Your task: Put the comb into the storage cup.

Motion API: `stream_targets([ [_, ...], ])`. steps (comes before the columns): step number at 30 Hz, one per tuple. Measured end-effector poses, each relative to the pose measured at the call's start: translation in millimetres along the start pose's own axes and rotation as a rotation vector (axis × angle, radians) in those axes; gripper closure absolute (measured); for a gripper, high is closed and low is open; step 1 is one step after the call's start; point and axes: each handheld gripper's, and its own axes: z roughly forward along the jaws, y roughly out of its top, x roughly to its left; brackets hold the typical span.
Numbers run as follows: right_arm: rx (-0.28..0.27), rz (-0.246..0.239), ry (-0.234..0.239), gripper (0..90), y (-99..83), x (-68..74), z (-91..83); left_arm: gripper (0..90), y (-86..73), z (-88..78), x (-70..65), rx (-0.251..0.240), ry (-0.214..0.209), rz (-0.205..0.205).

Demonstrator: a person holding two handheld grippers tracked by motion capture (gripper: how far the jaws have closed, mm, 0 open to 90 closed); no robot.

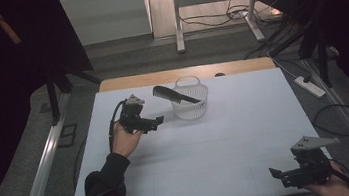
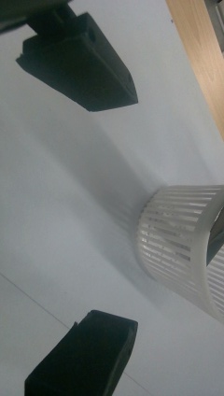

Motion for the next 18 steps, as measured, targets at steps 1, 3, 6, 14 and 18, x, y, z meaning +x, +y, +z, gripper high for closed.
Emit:
stream_targets([
  [1,0.001,0.0,0.0,1.2,0.0,0.0,-0.2,0.0,-0.9,-0.6,0.3,-0.001,-0.003,-0.005],
  [3,0.0,0.001,-0.001,1.2,0.0,0.0,-0.3,0.0,-2.5,-2.3,0.8,-0.004,-0.009,-0.012],
  [6,-0.003,0.003,-0.003,1.2,-0.2,0.1,-0.6,0.0,-3.9,-5.7,0.6,-0.006,-0.013,-0.015],
  [14,-0.004,-0.001,-0.002,1.8,-0.2,0.3,-0.7,0.0,-7.5,-17.4,-2.1,-0.02,-0.019,-0.018],
  [18,-0.002,-0.005,-0.004,1.8,-0.1,0.8,-0.5,0.0,-10.1,-22.6,-2.9,-0.025,-0.022,-0.015],
])
